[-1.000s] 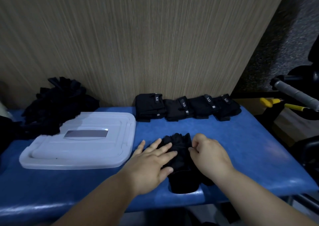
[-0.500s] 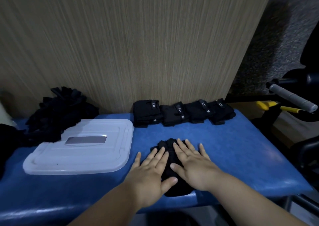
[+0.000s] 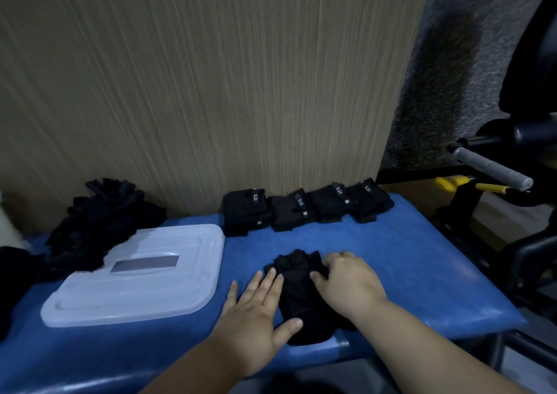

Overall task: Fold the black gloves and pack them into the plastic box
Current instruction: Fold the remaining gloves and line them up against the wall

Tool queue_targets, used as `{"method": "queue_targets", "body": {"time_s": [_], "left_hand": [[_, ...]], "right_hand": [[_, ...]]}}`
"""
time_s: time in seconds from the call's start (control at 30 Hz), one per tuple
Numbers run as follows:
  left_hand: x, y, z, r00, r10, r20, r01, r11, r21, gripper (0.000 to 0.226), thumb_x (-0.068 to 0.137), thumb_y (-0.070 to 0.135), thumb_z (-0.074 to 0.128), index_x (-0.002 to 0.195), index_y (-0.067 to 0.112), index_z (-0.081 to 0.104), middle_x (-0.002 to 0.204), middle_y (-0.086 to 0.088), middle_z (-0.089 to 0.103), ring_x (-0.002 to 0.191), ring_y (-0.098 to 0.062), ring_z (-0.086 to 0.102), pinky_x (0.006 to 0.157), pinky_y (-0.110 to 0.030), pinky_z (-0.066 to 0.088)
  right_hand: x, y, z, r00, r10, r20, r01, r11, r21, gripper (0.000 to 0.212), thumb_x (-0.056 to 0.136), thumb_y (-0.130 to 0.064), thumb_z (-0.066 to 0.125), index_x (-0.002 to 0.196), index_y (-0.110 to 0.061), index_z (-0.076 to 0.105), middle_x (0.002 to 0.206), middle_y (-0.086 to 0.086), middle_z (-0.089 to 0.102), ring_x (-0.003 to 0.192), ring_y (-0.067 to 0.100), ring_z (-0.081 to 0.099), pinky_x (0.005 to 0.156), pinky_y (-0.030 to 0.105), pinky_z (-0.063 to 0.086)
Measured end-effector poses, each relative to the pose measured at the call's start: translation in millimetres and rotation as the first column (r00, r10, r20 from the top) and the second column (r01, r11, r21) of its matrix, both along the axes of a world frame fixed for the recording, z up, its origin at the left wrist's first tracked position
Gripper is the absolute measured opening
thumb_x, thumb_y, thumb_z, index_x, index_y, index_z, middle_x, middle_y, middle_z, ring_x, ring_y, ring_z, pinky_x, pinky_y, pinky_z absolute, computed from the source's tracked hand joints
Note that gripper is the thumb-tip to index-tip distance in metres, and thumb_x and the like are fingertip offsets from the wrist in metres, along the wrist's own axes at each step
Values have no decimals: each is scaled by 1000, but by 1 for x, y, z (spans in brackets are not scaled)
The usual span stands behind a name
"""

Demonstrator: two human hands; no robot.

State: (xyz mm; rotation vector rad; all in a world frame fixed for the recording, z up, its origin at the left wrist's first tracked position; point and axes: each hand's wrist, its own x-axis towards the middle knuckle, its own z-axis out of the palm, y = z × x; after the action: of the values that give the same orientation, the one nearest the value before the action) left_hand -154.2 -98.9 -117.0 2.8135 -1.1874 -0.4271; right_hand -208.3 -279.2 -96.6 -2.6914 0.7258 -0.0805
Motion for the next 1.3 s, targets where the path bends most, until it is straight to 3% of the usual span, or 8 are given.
{"method": "queue_targets", "body": {"time_s": [0.1, 0.3, 0.53, 0.73, 0.87, 0.97, 1.1, 1.3], "left_hand": [[-4, -19, 1, 1000, -12, -12, 12, 1000, -5, 78, 92, 69, 18, 151, 30, -14, 156, 15, -24, 141, -6, -28, 117, -45, -17], [-8, -74, 2, 998, -61, -34, 60, 998, -6, 76, 93, 67, 21, 152, 32, -11, 157, 17, -22, 143, -8, -25, 116, -47, -17], [-4, -111, 6, 994, -86, -64, 87, 996, 16, 75, 93, 67, 20, 152, 32, -11, 156, 17, -22, 144, -11, -25, 115, -47, -19], [3, -95, 6, 995, -71, -62, 69, 997, -41, 76, 94, 66, 23, 152, 30, -9, 158, 14, -21, 145, -9, -21, 117, -46, -16], [12, -62, 9, 999, -7, -33, 3, 994, -112, 76, 95, 63, 30, 154, 26, -2, 161, 9, -11, 147, -11, -13, 120, -40, -8], [19, -31, 14, 997, 71, 20, -66, 979, -193, 70, 96, 59, 33, 153, 25, 13, 160, 6, 12, 147, -15, 5, 119, -34, 5], [35, 17, 22, 961, 205, 187, -138, 938, -319, 42, 97, 53, 34, 132, 32, 42, 134, 14, 45, 129, -11, 33, 105, -30, 20], [68, 118, 24, 832, 544, 111, -453, 781, -430, 31, 97, 47, 41, 123, 33, 50, 125, 15, 51, 123, -11, 38, 97, -29, 22]], "right_hand": [[0, -8, 5, 1000, -27, -8, 27, 1000, 16, 34, 93, -40, 50, 115, -15, 58, 117, 7, 59, 109, 25, 56, 85, 30, 46], [-12, -55, 15, 976, -197, 88, 185, 974, 128, 16, 97, -28, 43, 107, -15, 46, 84, 0, 54, 82, 23, 54, 66, 33, 43], [-19, -79, -2, 957, -258, 131, 253, 966, 54, 24, 99, -26, 40, 121, -16, 39, 108, 8, 55, 88, 26, 53, 64, 34, 36], [-13, -74, 2, 947, -263, 183, 292, 945, -150, 39, 94, -27, 45, 131, -19, 39, 126, 9, 48, 116, 29, 42, 87, 39, 37], [-3, -49, 9, 949, -66, 308, 124, 977, -171, 35, 92, -25, 50, 127, -21, 51, 120, 5, 54, 115, 27, 44, 92, 39, 37], [7, -21, 5, 937, 145, 319, -110, 986, -126, 24, 92, -24, 54, 113, -21, 64, 110, 0, 59, 111, 24, 48, 94, 36, 41], [25, 19, -5, 888, 308, 341, -294, 951, -93, 20, 93, -22, 53, 107, -21, 67, 104, -3, 63, 106, 19, 51, 91, 30, 42], [54, 79, -16, 849, 386, 361, -411, 911, -6, 14, 92, -22, 57, 98, -24, 69, 95, -13, 63, 99, 10, 53, 85, 19, 41]]}}
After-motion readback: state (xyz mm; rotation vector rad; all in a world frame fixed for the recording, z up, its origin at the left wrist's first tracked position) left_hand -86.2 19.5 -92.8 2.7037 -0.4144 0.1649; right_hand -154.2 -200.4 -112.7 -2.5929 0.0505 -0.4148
